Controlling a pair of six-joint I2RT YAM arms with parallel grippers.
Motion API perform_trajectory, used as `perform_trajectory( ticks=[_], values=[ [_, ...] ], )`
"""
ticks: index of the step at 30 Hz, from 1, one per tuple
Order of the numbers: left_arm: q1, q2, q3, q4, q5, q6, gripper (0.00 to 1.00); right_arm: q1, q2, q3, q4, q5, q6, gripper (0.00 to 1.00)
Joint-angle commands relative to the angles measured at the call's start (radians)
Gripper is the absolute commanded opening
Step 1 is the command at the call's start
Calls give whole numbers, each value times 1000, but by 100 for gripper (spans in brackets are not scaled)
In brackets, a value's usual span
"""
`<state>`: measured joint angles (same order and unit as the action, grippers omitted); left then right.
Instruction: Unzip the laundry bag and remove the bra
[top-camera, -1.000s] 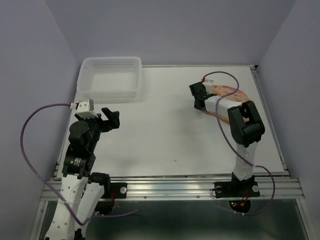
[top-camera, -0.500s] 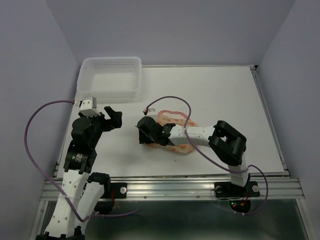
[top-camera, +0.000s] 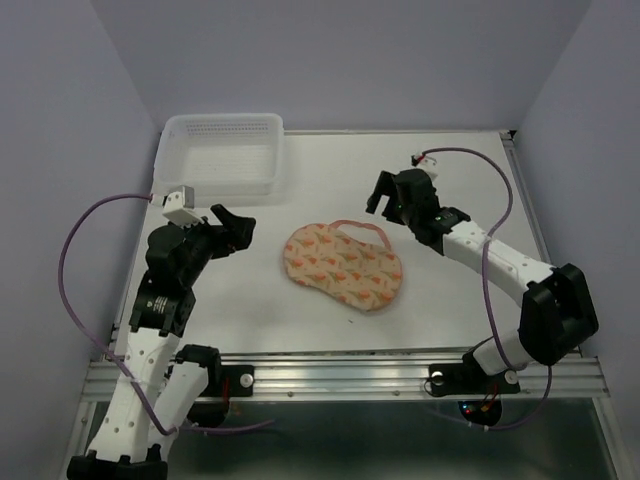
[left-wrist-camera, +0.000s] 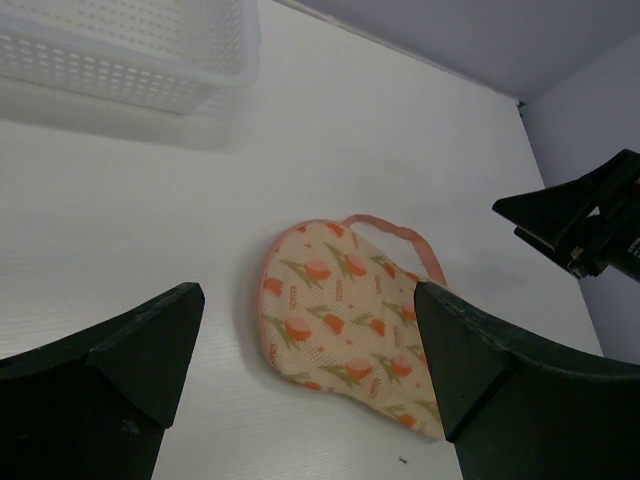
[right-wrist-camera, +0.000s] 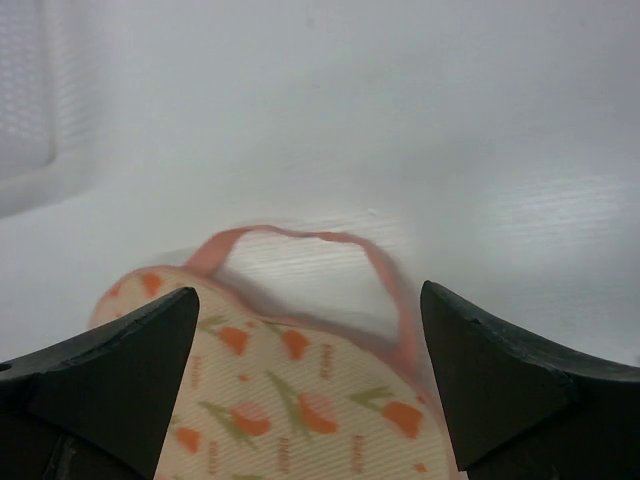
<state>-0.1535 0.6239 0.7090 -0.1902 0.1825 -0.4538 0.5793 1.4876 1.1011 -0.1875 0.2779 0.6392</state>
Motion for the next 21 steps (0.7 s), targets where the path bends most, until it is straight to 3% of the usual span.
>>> perform_trajectory(
  ticks=[1, 9, 14, 21],
  values=[
    [-43, 82, -52, 103, 74, -97, 99, -64, -70, -159, -29, -95, -18, 97],
    [-358, 302, -115, 315, -66, -232, 99, -88, -190, -398, 6, -163, -16, 95],
    [-412, 535, -117, 498, -75, -275, 99, -88, -224, -495, 69, -249, -1, 95],
    [-420, 850, 4, 578, -77, -272, 99, -88, -219, -559, 174, -379, 40, 94]
  ],
)
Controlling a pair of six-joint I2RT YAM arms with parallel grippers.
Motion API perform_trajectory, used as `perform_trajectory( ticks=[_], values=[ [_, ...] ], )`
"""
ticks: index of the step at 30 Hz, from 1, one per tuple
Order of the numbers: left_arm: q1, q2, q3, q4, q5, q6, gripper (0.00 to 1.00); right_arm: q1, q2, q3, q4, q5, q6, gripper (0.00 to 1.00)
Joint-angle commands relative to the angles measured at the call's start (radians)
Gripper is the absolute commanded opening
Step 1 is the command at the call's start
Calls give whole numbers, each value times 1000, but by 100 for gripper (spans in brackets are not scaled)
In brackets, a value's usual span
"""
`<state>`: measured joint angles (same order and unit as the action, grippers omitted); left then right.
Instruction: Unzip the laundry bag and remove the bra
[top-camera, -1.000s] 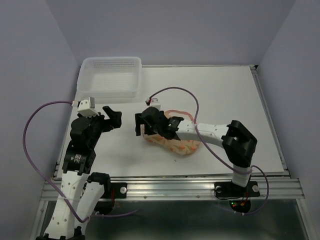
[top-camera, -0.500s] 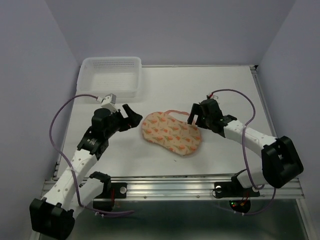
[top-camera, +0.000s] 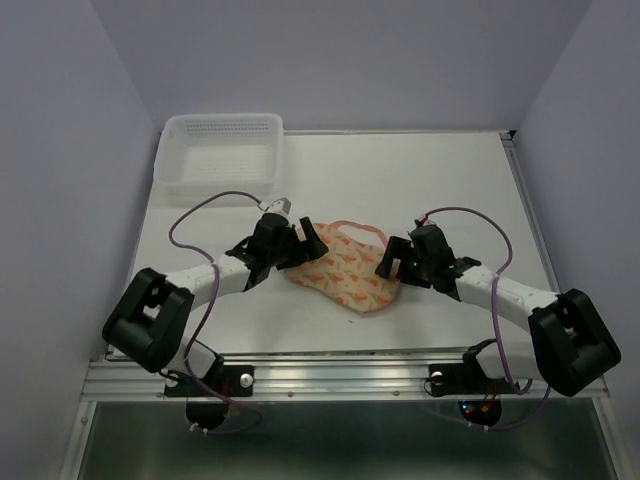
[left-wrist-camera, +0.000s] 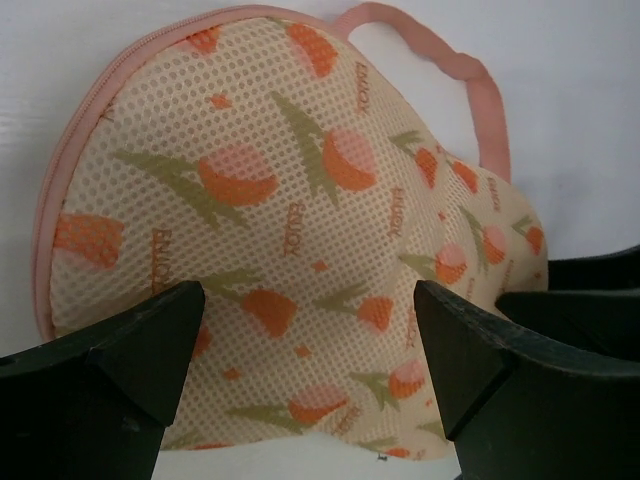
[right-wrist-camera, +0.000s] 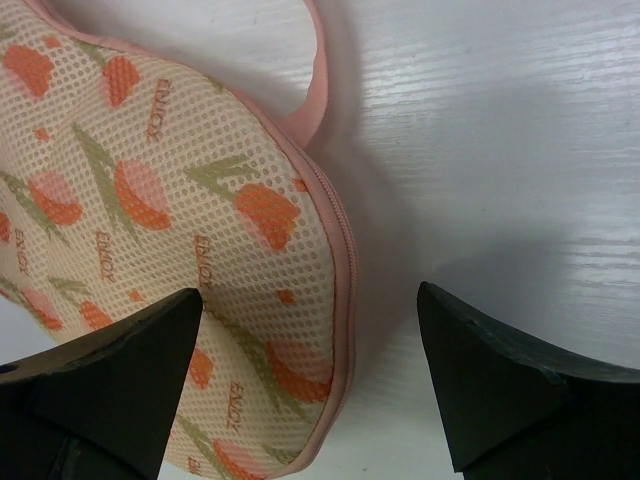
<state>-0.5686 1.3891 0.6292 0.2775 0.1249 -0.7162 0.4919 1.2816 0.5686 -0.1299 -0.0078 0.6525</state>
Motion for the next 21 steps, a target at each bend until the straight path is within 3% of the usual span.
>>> perform_trajectory(
  ticks=[1, 8, 12, 16, 21],
  values=[
    [-7, 115, 99, 112, -16, -8, 99, -1, -13, -32, 118, -101, 30, 94],
    [-5, 300, 285, 86, -65, 46, 99, -1, -8, -46, 168, -129, 24, 95],
    [-7, 280, 337, 39, -65, 61, 99, -1, -1, -47, 185, -132, 21, 95],
    [-8, 139, 248, 29, -96, 23, 99, -1, -2, -35, 190, -121, 19, 95],
    [-25, -67, 31, 32, -148, -75, 99, -1, 5, -18, 200, -120, 16, 96]
  ],
)
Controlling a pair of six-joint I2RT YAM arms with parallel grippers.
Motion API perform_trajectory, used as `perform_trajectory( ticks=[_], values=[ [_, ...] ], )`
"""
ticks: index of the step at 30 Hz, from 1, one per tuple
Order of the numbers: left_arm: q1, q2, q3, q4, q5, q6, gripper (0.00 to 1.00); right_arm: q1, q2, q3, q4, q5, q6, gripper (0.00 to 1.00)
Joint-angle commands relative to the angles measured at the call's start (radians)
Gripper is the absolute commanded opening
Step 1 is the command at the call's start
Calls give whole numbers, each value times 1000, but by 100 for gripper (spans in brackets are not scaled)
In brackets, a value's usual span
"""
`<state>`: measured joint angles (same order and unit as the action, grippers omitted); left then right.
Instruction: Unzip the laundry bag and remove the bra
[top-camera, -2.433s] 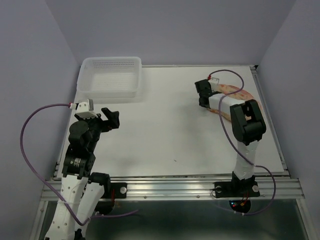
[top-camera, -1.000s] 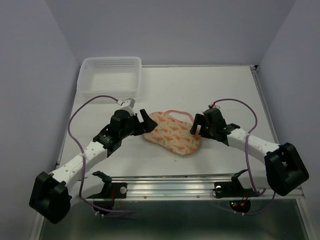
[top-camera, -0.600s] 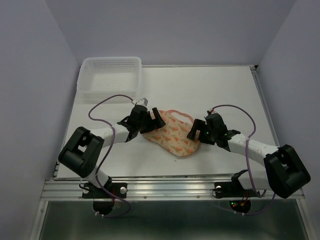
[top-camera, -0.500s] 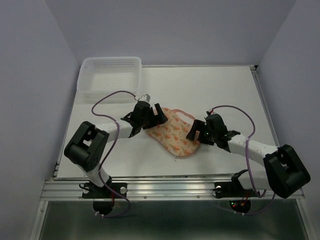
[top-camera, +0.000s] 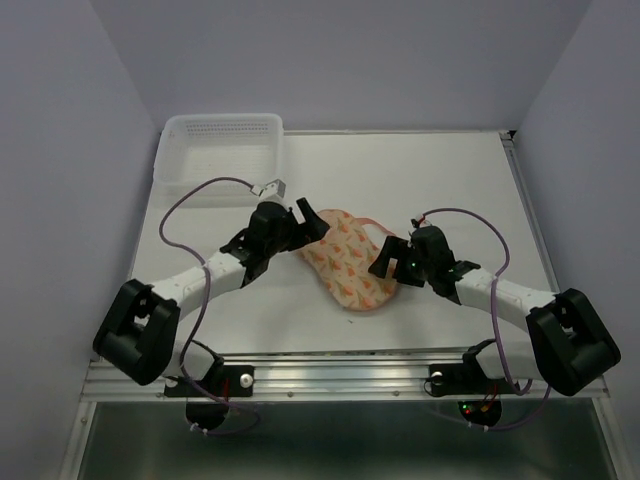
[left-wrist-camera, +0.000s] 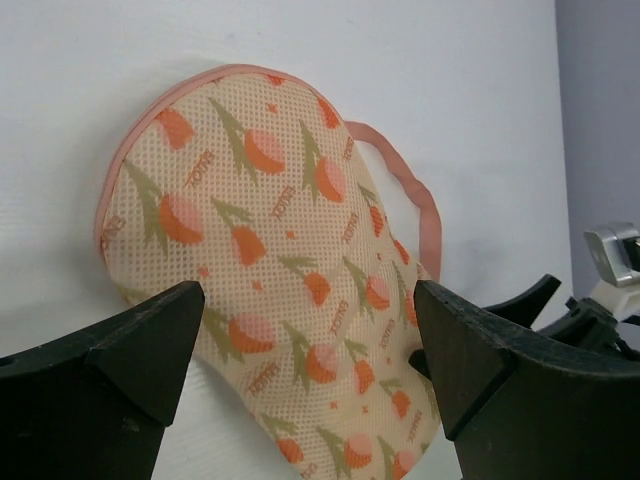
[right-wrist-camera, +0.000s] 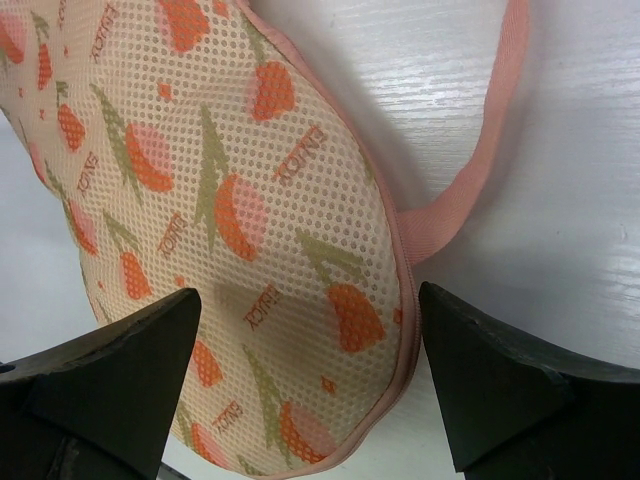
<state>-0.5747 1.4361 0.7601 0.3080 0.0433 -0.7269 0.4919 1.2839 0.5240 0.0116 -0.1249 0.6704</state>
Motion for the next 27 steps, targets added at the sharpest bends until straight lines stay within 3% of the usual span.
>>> perform_trajectory(
  ticks=[1, 10, 18, 22, 27],
  values=[
    [-25, -147, -128, 9, -68, -98, 99, -1, 8, 30, 63, -4, 0, 95],
    [-116, -138, -327, 192, -49, -259, 98, -1, 20, 31, 87, -21, 3, 96],
    [-172, -46, -337, 345, -57, -342, 93, -1, -1, 18, 88, -24, 6, 97],
    [-182, 20, -326, 379, -51, -362, 86, -1, -5, 14, 88, -25, 5, 98],
    [-189, 73, -314, 419, -48, -373, 65, -1, -21, 8, 87, -25, -2, 99]
  ],
)
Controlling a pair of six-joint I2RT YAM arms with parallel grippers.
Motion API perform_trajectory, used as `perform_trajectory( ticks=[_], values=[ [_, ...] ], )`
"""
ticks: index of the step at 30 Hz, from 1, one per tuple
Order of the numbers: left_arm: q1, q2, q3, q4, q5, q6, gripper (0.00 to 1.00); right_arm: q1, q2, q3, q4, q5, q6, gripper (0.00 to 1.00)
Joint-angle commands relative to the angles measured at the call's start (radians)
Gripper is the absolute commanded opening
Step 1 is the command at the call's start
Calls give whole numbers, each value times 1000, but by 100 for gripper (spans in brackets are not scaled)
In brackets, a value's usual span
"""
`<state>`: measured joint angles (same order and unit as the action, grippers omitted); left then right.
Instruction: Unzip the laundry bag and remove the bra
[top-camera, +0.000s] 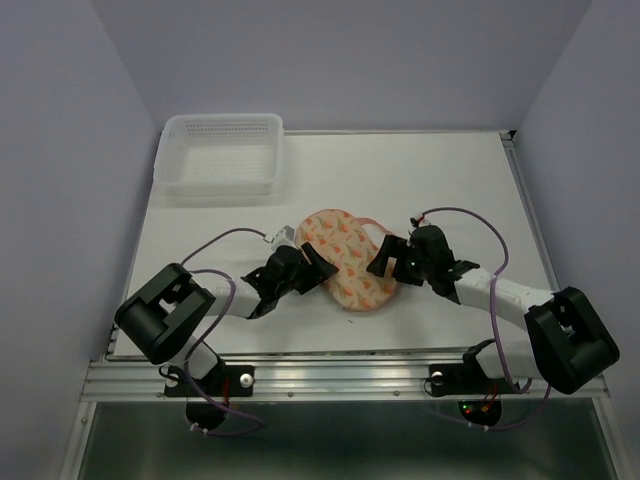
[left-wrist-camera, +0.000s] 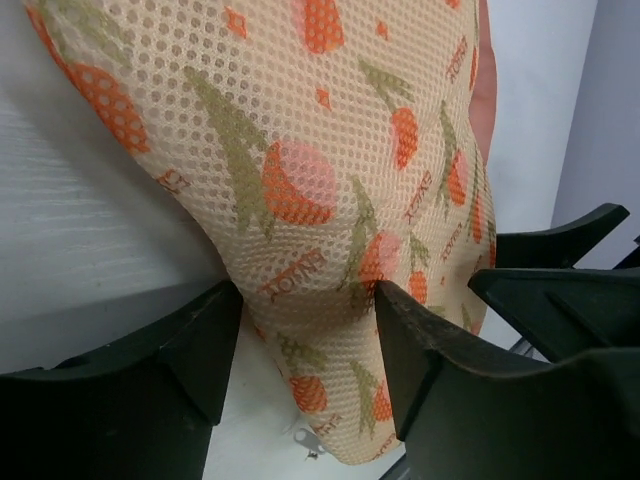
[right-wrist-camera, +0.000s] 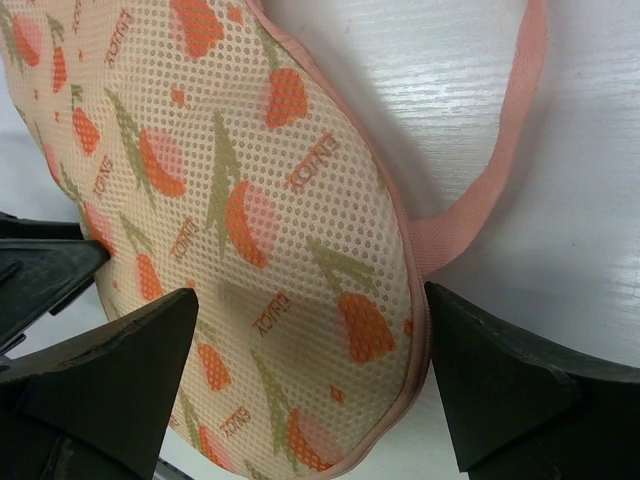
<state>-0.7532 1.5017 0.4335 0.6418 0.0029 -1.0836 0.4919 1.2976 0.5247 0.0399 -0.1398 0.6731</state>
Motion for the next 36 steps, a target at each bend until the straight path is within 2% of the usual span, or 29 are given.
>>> perform_trajectory(
  ticks=[1, 4, 5, 7, 8, 10, 16, 23, 26, 29, 33, 36],
  values=[
    [-14, 9, 14, 87, -7, -18, 55, -1, -43, 6, 58, -12, -7, 100],
    [-15, 3, 14, 90, -7, -21, 41, -1, -55, 1, 57, -7, -17, 100],
    [-17, -4, 14, 88, -7, -21, 31, -1, -61, 1, 52, -4, -21, 100],
    [-17, -15, 14, 88, -7, -21, 19, -1, -72, 3, 37, 11, -33, 100],
    [-17, -27, 14, 88, -7, -21, 8, -1, -86, 6, 28, 16, -38, 100],
    [-17, -43, 16, 87, -7, -36, 0, -1, -101, 14, -4, 29, -62, 100],
    [-20, -95, 74, 35, -30, -76, 0, -1, -228, 35, -116, 72, -139, 97],
    [-25, -87, 203, -94, -158, -98, 0, -1, -400, 35, -176, 126, -176, 92],
    [-26, -55, 246, -117, -188, -117, 0, -1, -448, 28, -175, 112, -178, 88],
    [-32, -17, 307, -132, -193, -133, 0, -1, -460, 6, -143, 16, -179, 82],
    [-44, 31, 364, -166, -199, -151, 0, -1, -436, -26, -58, -64, -172, 74],
    [-61, 54, 402, -215, -215, -167, 0, 40, -405, -34, 6, -69, -159, 67]
  ],
)
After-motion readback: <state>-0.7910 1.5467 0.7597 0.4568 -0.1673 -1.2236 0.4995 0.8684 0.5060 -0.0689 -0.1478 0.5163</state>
